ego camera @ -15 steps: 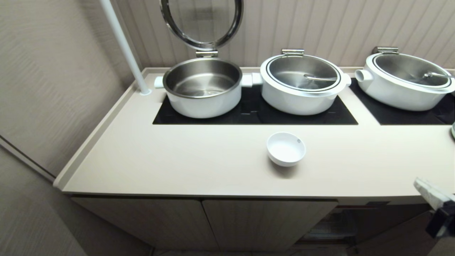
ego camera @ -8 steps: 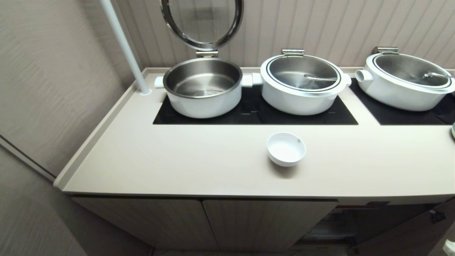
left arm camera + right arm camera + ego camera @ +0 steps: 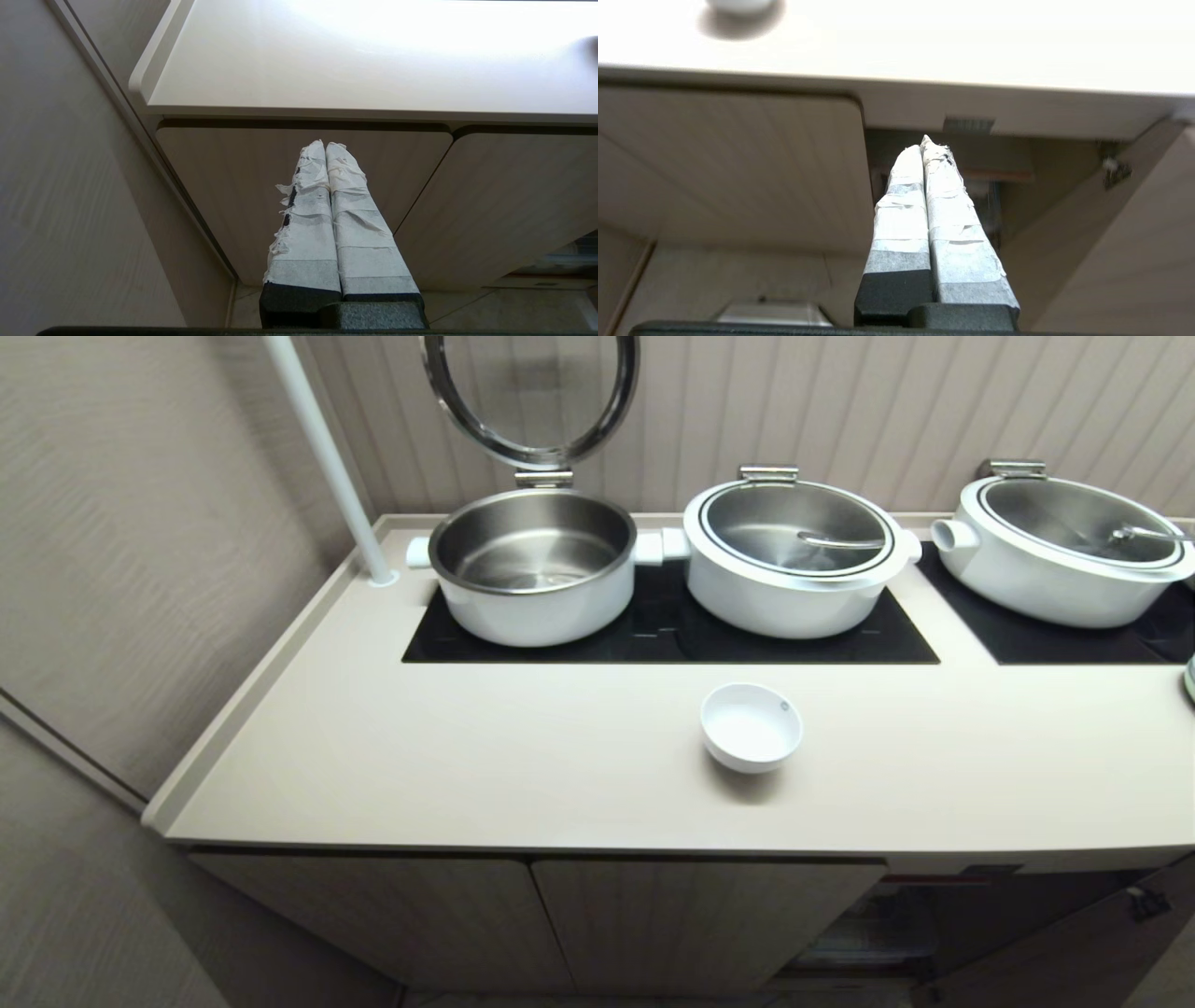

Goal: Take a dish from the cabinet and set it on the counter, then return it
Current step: Pick up the bowl from the table

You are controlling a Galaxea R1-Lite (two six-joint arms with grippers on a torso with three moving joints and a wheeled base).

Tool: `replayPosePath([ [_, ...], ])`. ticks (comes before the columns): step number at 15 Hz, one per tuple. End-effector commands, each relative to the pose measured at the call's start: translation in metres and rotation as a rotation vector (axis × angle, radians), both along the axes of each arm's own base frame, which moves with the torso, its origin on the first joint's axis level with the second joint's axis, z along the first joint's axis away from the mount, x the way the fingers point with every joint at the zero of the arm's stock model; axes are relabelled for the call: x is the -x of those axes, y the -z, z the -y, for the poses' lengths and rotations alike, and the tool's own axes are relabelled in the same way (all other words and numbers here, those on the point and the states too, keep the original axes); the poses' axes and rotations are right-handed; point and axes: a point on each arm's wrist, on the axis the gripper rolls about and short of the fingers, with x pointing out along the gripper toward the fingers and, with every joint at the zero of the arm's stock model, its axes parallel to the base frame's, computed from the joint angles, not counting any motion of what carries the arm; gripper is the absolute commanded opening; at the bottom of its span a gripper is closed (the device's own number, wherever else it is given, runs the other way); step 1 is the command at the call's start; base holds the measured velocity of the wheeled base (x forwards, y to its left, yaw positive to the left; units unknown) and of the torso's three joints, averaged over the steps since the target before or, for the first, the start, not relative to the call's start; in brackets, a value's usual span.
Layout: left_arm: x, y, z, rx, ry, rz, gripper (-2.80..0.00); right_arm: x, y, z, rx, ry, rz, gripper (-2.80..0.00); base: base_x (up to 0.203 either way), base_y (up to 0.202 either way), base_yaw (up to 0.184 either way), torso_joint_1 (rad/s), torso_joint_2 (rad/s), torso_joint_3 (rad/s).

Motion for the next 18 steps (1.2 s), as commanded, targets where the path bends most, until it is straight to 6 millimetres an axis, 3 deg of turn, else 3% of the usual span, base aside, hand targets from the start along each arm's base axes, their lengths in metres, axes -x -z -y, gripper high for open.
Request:
replayPosePath([
  [1, 0.0, 0.0, 0.0, 0.0, 0.0, 0.001, -2.8, 0.0054, 0.0013, 0.0, 0.001, 0.003, 0.069, -2.8, 0.0, 0.0, 0.0, 0.0, 0.0, 0.0],
  [18, 0.0, 0.0, 0.0, 0.0, 0.0, 0.001, -2.8, 0.0054, 0.0013, 0.0001, -0.065, 0.011, 0.07, -2.8, 0.0, 0.0, 0.0, 0.0, 0.0, 0.0],
])
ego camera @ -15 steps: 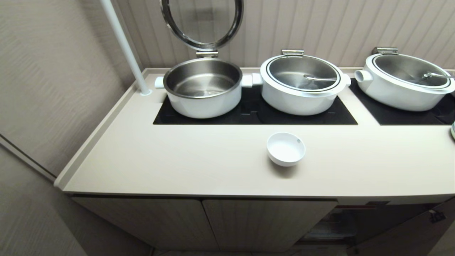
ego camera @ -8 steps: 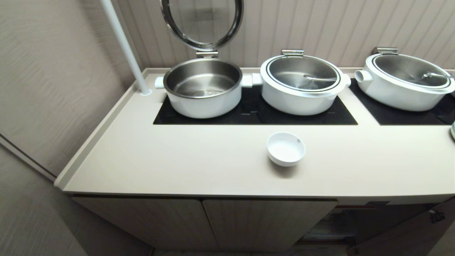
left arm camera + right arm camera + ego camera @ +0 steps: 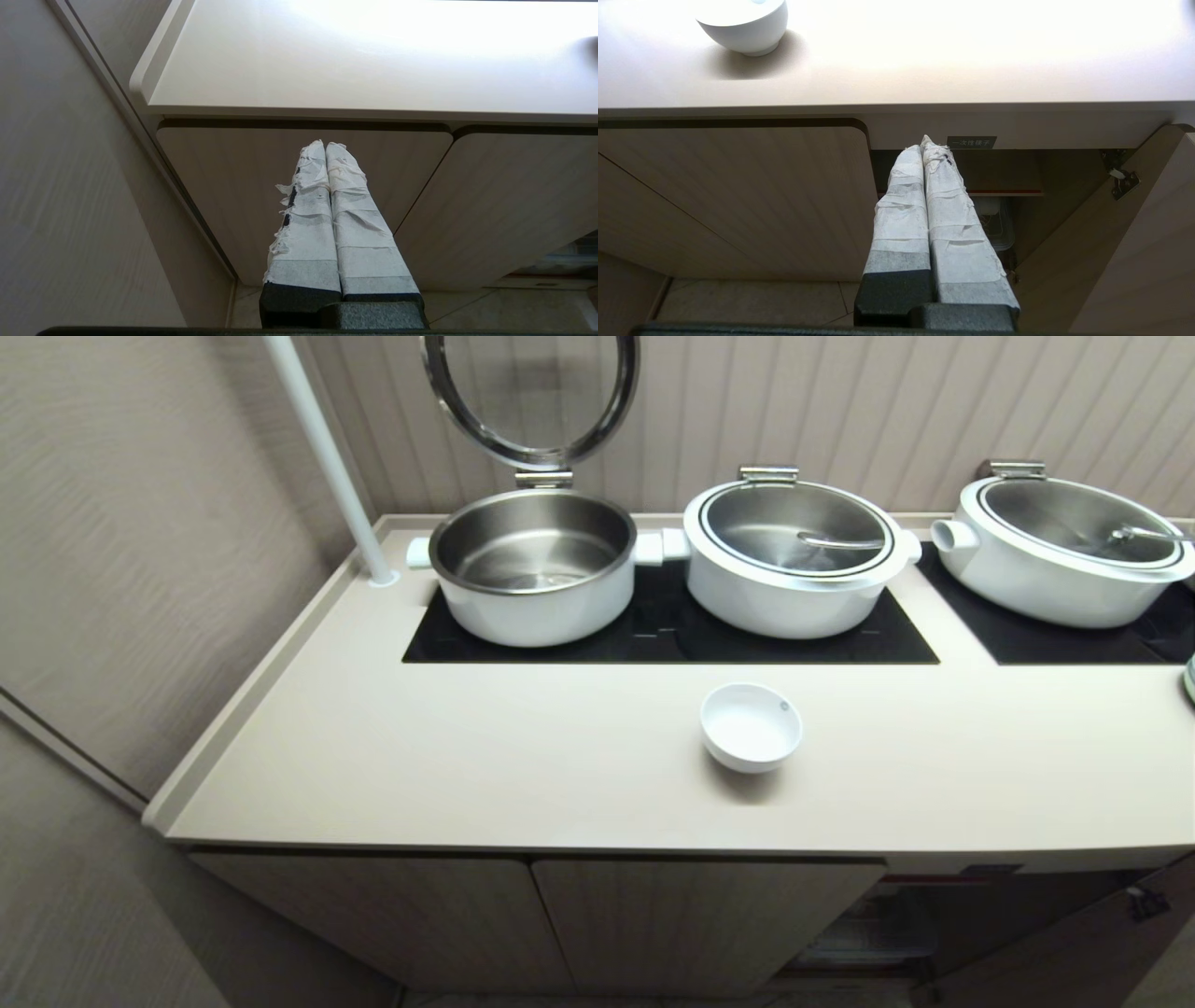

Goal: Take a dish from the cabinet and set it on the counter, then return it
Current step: Pick up the bowl from the table

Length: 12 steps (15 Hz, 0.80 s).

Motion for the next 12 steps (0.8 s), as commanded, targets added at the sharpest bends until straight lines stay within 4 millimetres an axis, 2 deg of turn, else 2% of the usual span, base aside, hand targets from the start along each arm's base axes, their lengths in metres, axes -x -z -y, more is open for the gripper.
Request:
replayPosePath([
  [1, 0.0, -0.0001, 0.0, 0.0, 0.0, 0.001, -2.8, -0.0003, -0.0001, 0.0, 0.0, 0.0, -0.003, -2.8, 0.0, 0.0, 0.0, 0.0, 0.0, 0.0],
  [12, 0.0, -0.0001, 0.0, 0.0, 0.0, 0.001, -2.8, -0.0003, -0.0002, 0.0, 0.002, 0.0, -0.001, -2.8, 0.0, 0.0, 0.0, 0.0, 0.0, 0.0],
])
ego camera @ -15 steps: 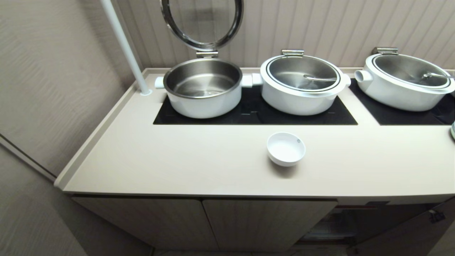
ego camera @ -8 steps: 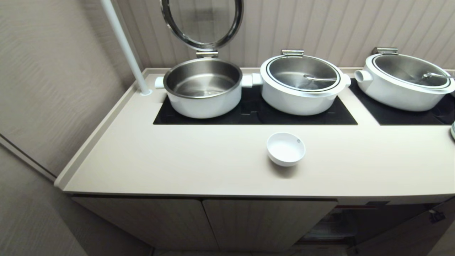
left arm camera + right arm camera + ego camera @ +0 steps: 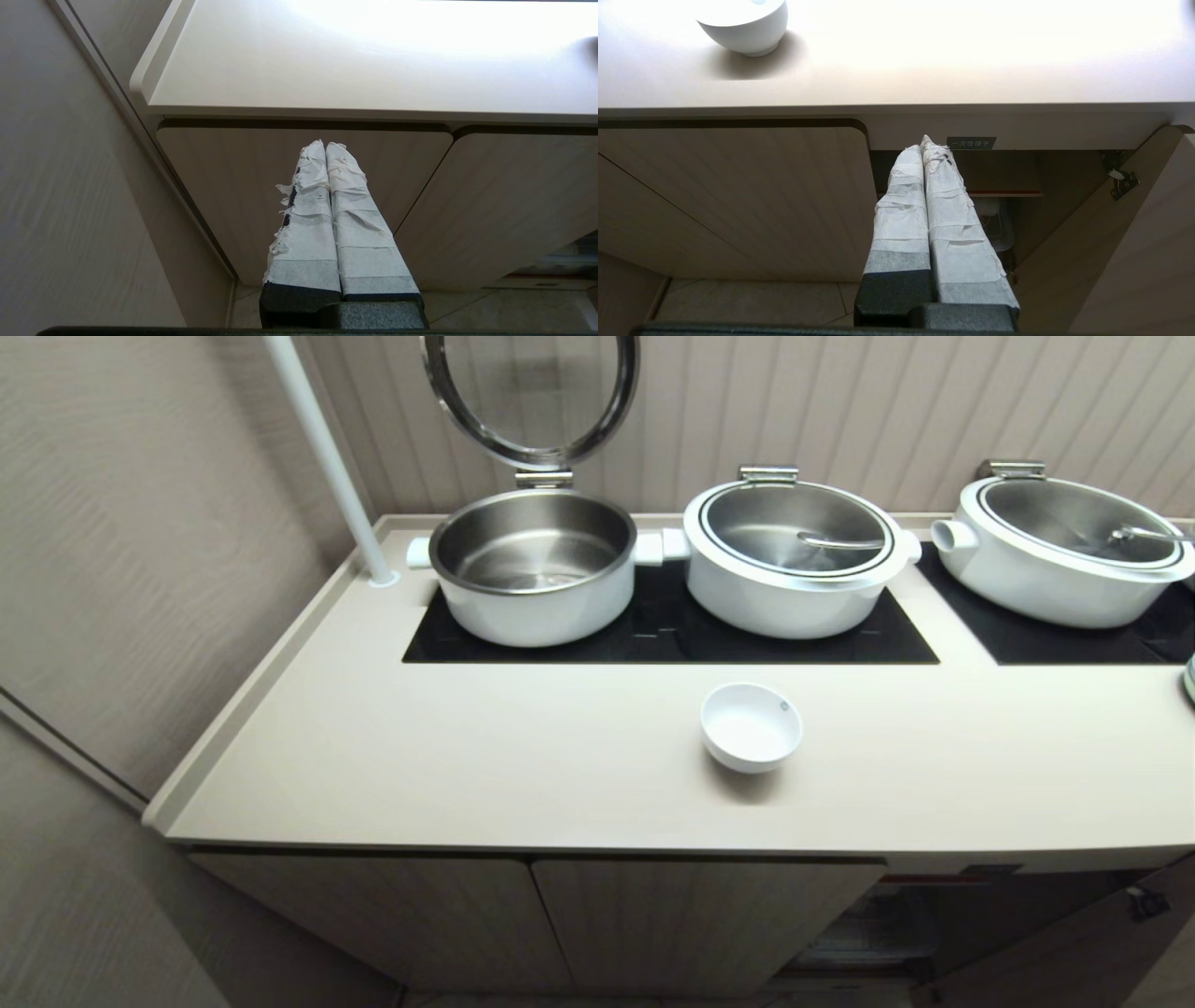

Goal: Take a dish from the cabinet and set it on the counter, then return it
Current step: Pick up the bowl from the table

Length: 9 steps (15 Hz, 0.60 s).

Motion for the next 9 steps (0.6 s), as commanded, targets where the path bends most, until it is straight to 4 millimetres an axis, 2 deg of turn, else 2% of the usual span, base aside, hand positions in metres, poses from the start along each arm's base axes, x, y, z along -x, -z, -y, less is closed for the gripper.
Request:
replayPosePath([
  [1, 0.0, 0.0, 0.0, 0.0, 0.002, 0.001, -2.8, -0.0002, 0.0, 0.0, 0.0, 0.0, -0.002, -2.8, 0.0, 0.0, 0.0, 0.0, 0.0, 0.0],
  [9, 0.0, 0.0, 0.0, 0.0, 0.002, 0.001, -2.8, -0.0002, 0.0, 0.0, -0.005, 0.0, -0.002, -2.8, 0.0, 0.0, 0.0, 0.0, 0.0, 0.0],
])
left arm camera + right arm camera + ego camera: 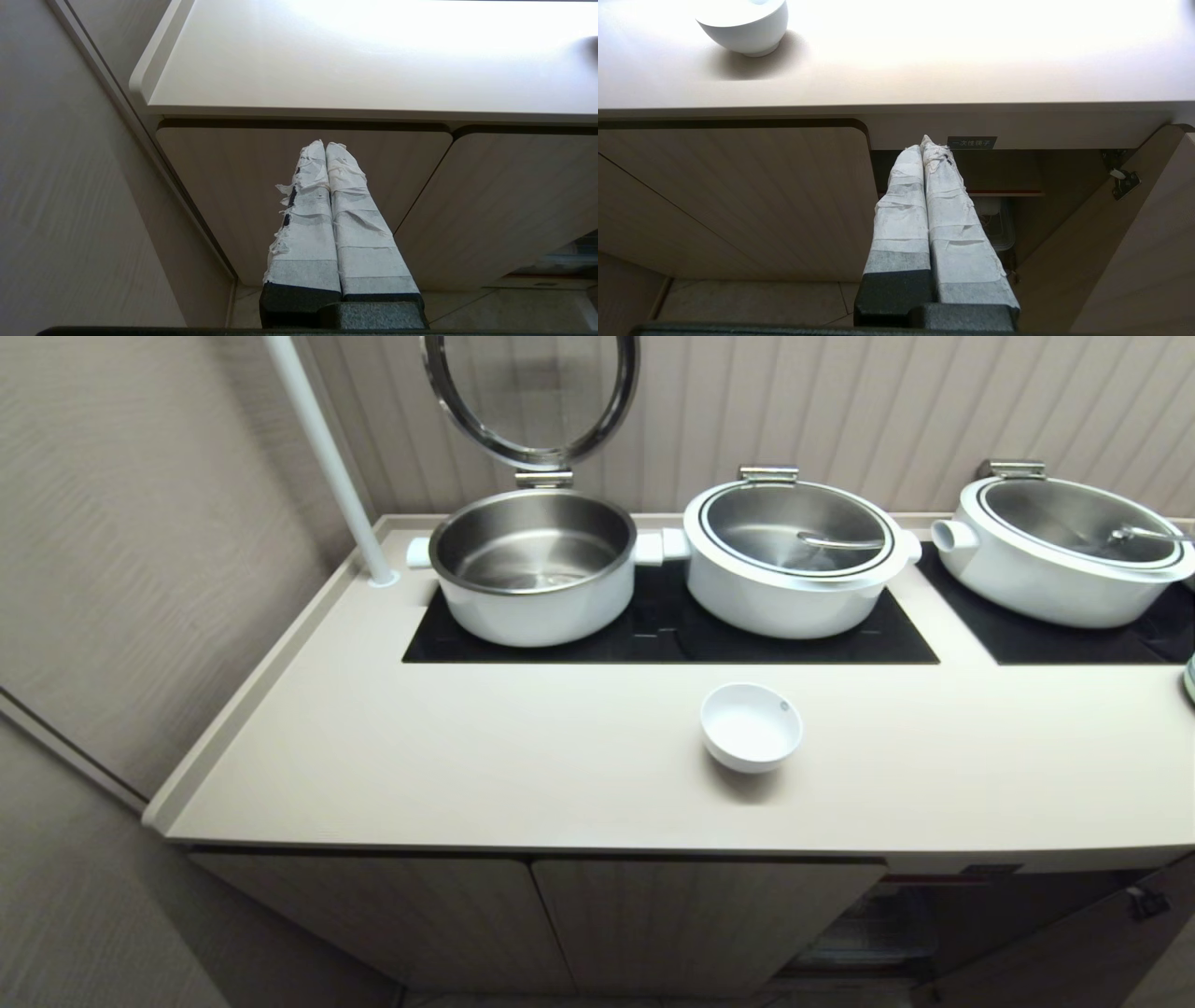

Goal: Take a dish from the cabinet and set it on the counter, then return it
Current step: Pick up the bowl from the table

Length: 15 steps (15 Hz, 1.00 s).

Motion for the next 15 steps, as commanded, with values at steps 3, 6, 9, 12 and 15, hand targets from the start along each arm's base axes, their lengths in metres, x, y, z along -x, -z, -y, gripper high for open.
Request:
replayPosePath([
  [3, 0.0, 0.0, 0.0, 0.0, -0.001, 0.001, -2.8, 0.0, 0.0, 0.0, 0.001, 0.0, -0.003, -2.8, 0.0, 0.0, 0.0, 0.0, 0.0, 0.0],
  [6, 0.0, 0.0, 0.0, 0.0, -0.001, 0.001, -2.8, -0.004, -0.001, 0.0, 0.003, 0.003, -0.048, -2.8, 0.0, 0.0, 0.0, 0.0, 0.0, 0.0],
  [9, 0.0, 0.0, 0.0, 0.0, 0.0, 0.001, -2.8, -0.012, -0.002, 0.0, 0.013, 0.007, -0.155, -2.8, 0.0, 0.0, 0.0, 0.0, 0.0, 0.0],
  [12, 0.0, 0.0, 0.0, 0.0, -0.001, 0.001, -2.8, -0.02, -0.004, 0.0, 0.026, 0.026, -0.249, -2.8, 0.0, 0.0, 0.0, 0.0, 0.0, 0.0],
  [15, 0.0, 0.0, 0.0, 0.0, -0.001, 0.001, -2.8, -0.029, -0.011, 0.0, 0.026, 0.058, -0.326, -2.8, 0.0, 0.0, 0.0, 0.0, 0.0, 0.0],
])
